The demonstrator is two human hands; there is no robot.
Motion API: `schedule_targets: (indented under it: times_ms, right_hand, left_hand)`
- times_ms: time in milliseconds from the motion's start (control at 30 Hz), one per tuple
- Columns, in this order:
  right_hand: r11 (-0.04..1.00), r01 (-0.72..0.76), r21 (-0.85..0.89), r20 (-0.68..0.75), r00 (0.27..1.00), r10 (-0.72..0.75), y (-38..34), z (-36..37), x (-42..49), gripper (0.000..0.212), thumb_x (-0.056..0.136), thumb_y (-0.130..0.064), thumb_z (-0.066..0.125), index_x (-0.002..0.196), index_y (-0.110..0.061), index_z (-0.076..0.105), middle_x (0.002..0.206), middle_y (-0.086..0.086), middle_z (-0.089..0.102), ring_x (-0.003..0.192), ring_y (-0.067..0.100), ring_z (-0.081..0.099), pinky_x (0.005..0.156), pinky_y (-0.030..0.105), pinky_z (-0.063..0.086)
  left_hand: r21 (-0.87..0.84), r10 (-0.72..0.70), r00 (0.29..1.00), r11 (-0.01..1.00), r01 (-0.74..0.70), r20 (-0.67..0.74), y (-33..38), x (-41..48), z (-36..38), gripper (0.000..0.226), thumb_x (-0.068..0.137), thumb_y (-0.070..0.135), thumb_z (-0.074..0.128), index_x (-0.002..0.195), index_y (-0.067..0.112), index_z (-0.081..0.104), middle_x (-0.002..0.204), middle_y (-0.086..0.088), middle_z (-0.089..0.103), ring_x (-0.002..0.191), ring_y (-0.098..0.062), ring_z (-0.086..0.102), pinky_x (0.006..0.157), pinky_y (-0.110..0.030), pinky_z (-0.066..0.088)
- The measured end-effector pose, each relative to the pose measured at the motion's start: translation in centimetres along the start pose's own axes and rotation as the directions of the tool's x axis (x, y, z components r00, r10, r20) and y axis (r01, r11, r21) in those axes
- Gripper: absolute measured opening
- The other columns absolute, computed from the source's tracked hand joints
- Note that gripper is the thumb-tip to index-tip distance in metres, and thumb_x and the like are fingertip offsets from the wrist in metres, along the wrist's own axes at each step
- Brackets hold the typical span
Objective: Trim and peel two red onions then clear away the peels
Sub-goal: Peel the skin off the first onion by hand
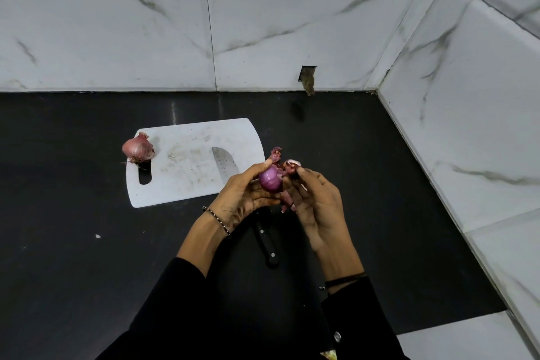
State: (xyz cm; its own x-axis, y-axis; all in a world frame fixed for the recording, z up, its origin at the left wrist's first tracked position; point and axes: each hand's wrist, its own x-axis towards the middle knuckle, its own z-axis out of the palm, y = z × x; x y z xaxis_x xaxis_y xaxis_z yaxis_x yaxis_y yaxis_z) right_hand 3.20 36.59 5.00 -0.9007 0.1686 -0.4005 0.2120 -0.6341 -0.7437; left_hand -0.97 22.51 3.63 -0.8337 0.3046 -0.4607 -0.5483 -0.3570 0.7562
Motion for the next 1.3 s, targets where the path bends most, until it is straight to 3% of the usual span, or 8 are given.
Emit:
schedule_targets:
  times_ms: [233,400,567,700,933,1100,1167,1300]
  right_hand:
    - [0.987,-0.016,0.157,-0.075,0.997,0.028,-0.7,0.3,-0.4,0.002,0.092,-0.002,0.064,0.092,-0.001,0.066,0.084,0.010,0.073,0.071,0.014,0.071,0.057,0.024,0.058]
    - [0.941,-0.076,0.329,-0.074,0.992,0.106,-1.0,0.7,-0.8,0.008,0.091,0.001,0.064,0.084,0.000,0.068,0.084,0.010,0.072,0.069,0.012,0.070,0.057,0.020,0.057]
    - [0.868,-0.138,0.478,-0.046,0.982,0.181,-1.0,0.7,-0.8,0.007,0.089,0.004,0.063,0.085,0.005,0.069,0.090,0.017,0.073,0.073,0.017,0.072,0.060,0.022,0.060]
    - [0.771,-0.157,0.618,-0.013,0.978,0.209,-0.8,0.0,-0.4,0.014,0.078,0.006,0.066,0.092,0.006,0.068,0.094,0.020,0.071,0.076,0.020,0.072,0.062,0.025,0.061]
    - [0.905,0.001,0.424,-0.165,0.983,0.077,-0.9,-1.2,0.2,0.007,0.089,0.003,0.066,0.085,0.000,0.070,0.085,0.011,0.072,0.072,0.014,0.070,0.063,0.021,0.059]
    - [0.978,0.201,-0.059,-0.234,0.949,-0.209,-1.1,-2.8,0.3,0.011,0.088,-0.012,0.074,0.096,-0.008,0.069,0.101,0.012,0.074,0.088,0.018,0.072,0.079,0.027,0.059]
    - [0.907,0.186,-0.379,-0.149,0.955,-0.258,-0.7,-3.5,0.3,0.021,0.087,-0.027,0.077,0.100,-0.011,0.071,0.101,0.004,0.075,0.091,0.015,0.072,0.080,0.027,0.058]
    - [0.740,0.247,-0.625,0.021,0.954,-0.300,0.0,-3.7,-0.1,0.013,0.089,-0.040,0.074,0.100,-0.033,0.075,0.114,-0.002,0.069,0.103,0.012,0.069,0.088,0.041,0.060]
  left_hand:
    - [-0.041,-0.034,0.998,0.998,0.036,0.059,0.1,-0.2,0.2,0.024,0.091,0.026,0.061,0.103,0.006,0.066,0.082,-0.010,0.076,0.071,-0.021,0.070,0.062,-0.029,0.060]
    - [-0.019,-0.048,0.994,0.999,0.050,0.099,-0.3,-0.3,0.4,0.050,0.079,0.032,0.073,0.118,0.003,0.062,0.116,-0.023,0.069,0.092,-0.032,0.066,0.087,-0.044,0.055]
    - [-0.078,-0.060,0.989,0.994,0.071,0.137,-0.5,-0.3,0.6,0.063,0.081,0.030,0.065,0.133,-0.004,0.053,0.131,-0.031,0.057,0.096,-0.035,0.062,0.083,-0.042,0.058]
    - [-0.143,-0.059,0.987,0.986,0.080,0.148,-0.9,-0.4,0.4,0.054,0.083,0.025,0.060,0.128,-0.004,0.057,0.121,-0.026,0.063,0.091,-0.030,0.065,0.081,-0.038,0.059]
    - [-0.144,-0.046,0.986,0.987,0.069,0.158,-1.3,-0.2,0.9,0.039,0.085,0.019,0.061,0.119,-0.001,0.062,0.112,-0.024,0.068,0.089,-0.028,0.069,0.076,-0.037,0.061]
    - [-0.147,-0.017,0.991,0.988,0.036,0.131,-1.4,0.2,0.6,0.034,0.086,0.022,0.062,0.113,0.004,0.072,0.119,-0.022,0.068,0.100,-0.033,0.064,0.085,-0.040,0.058]
    - [-0.132,0.007,0.991,0.991,0.011,0.135,-1.5,0.3,0.5,0.028,0.087,0.022,0.059,0.102,0.010,0.078,0.113,-0.017,0.071,0.095,-0.029,0.065,0.081,-0.037,0.058]
    - [-0.091,0.039,0.992,0.995,-0.029,0.116,-2.1,0.6,0.5,0.051,0.084,0.027,0.059,0.131,0.006,0.061,0.131,-0.020,0.062,0.115,-0.038,0.060,0.099,-0.047,0.051]
